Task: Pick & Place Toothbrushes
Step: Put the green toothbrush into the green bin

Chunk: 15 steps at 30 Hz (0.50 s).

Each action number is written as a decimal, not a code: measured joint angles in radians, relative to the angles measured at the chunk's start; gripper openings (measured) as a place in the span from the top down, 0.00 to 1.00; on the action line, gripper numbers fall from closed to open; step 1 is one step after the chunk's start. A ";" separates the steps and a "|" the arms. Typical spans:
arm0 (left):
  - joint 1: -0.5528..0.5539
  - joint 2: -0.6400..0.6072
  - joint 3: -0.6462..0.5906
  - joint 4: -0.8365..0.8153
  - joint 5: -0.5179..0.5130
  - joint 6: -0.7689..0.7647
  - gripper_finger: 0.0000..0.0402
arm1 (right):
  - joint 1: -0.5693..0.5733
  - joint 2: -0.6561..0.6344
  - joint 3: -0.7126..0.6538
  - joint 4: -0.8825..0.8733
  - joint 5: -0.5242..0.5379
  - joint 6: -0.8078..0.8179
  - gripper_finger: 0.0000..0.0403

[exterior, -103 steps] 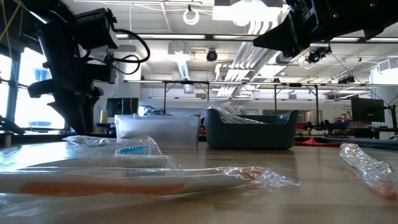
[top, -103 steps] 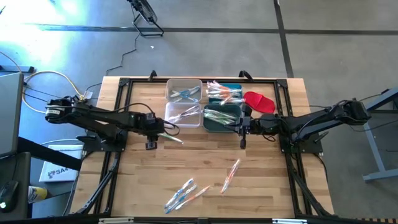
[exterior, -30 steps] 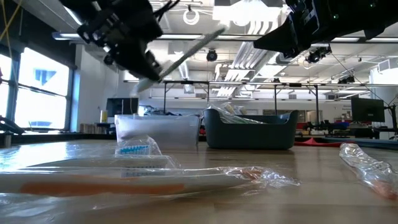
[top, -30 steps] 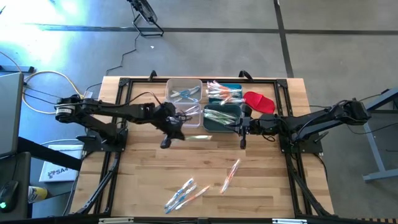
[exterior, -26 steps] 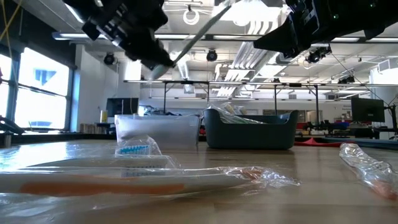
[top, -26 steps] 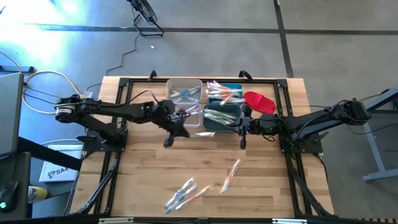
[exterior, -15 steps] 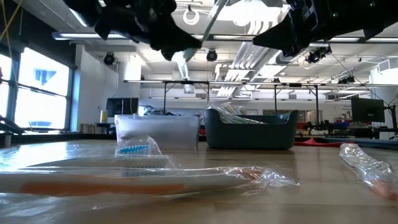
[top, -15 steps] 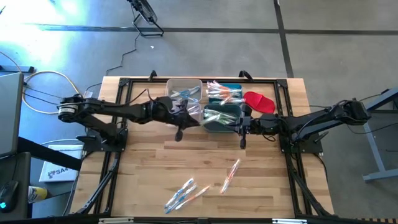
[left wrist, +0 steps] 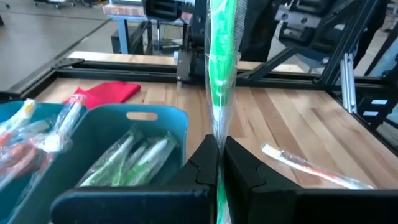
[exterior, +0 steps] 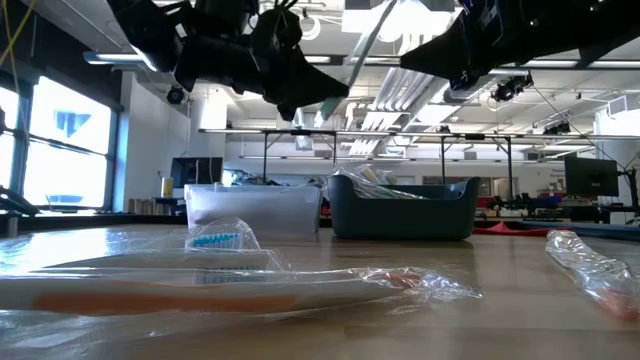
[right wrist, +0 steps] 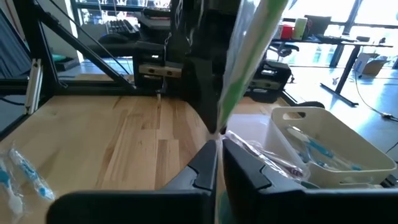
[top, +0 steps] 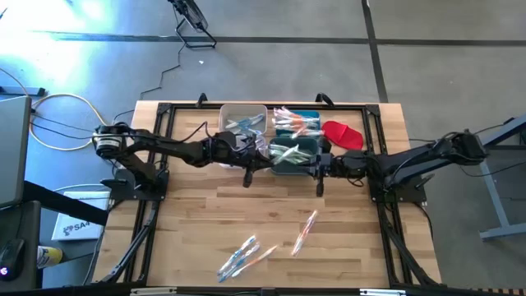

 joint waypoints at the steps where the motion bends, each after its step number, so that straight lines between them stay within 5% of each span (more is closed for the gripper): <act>1: 0.000 0.001 0.000 0.001 0.000 0.000 1.00 | 0.000 0.014 0.000 0.014 -0.001 -0.003 0.94; 9: 0.000 0.001 0.000 0.004 -0.001 0.000 1.00 | 0.000 0.169 0.000 0.309 0.007 -0.055 0.73; 15: 0.000 0.001 0.000 -0.003 0.000 0.000 1.00 | 0.000 0.210 0.000 0.362 0.007 -0.055 0.55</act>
